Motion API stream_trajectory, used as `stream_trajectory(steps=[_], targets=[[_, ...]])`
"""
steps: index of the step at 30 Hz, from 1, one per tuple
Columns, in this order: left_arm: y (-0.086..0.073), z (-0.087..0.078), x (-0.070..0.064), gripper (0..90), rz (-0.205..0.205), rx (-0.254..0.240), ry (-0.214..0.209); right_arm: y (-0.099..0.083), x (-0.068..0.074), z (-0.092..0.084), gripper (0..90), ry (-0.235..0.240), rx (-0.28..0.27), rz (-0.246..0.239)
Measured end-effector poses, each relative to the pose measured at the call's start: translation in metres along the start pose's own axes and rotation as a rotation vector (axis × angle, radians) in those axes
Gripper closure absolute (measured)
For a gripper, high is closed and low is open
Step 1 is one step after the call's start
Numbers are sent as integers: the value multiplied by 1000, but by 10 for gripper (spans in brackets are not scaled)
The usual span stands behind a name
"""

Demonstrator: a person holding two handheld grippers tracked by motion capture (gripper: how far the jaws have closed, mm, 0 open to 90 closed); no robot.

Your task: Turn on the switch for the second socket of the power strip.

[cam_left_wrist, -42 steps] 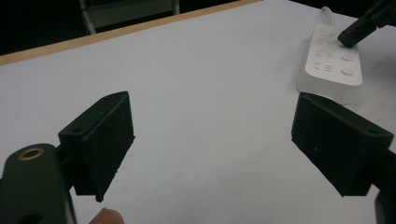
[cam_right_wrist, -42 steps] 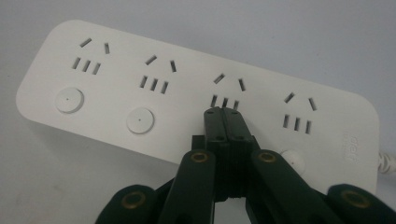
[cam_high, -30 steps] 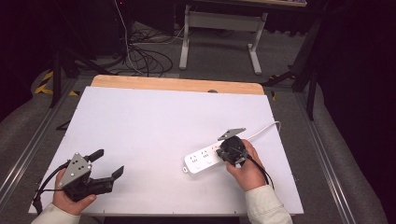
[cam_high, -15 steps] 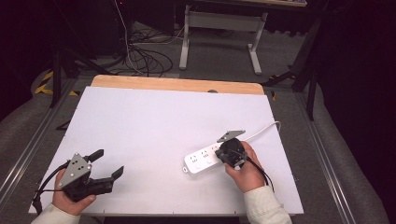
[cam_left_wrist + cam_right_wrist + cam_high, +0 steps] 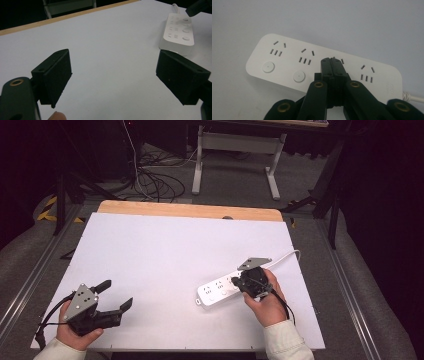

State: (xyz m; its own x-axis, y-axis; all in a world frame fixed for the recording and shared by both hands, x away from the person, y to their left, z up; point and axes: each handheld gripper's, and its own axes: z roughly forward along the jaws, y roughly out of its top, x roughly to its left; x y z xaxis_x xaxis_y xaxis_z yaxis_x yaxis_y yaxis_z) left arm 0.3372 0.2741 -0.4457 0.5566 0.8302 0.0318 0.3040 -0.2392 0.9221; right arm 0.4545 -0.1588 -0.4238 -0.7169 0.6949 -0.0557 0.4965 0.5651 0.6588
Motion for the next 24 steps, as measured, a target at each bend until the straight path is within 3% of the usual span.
stream_trajectory(steps=[9, 17, 21, 24], targets=[[0, 1, 0, 137, -8, 0, 2, 2, 4, -16, 900, -13, -71, -24], [0, 1, 0, 136, -11, -1, 3, 3, 8, -23, 900, -11, -96, -42], [0, 1, 0, 136, -9, 2, 3, 4, 8, -24, 866, 8, -105, -44], [0, 1, 0, 136, -7, 3, 4, 4, 8, -24, 782, 21, -113, -45]])
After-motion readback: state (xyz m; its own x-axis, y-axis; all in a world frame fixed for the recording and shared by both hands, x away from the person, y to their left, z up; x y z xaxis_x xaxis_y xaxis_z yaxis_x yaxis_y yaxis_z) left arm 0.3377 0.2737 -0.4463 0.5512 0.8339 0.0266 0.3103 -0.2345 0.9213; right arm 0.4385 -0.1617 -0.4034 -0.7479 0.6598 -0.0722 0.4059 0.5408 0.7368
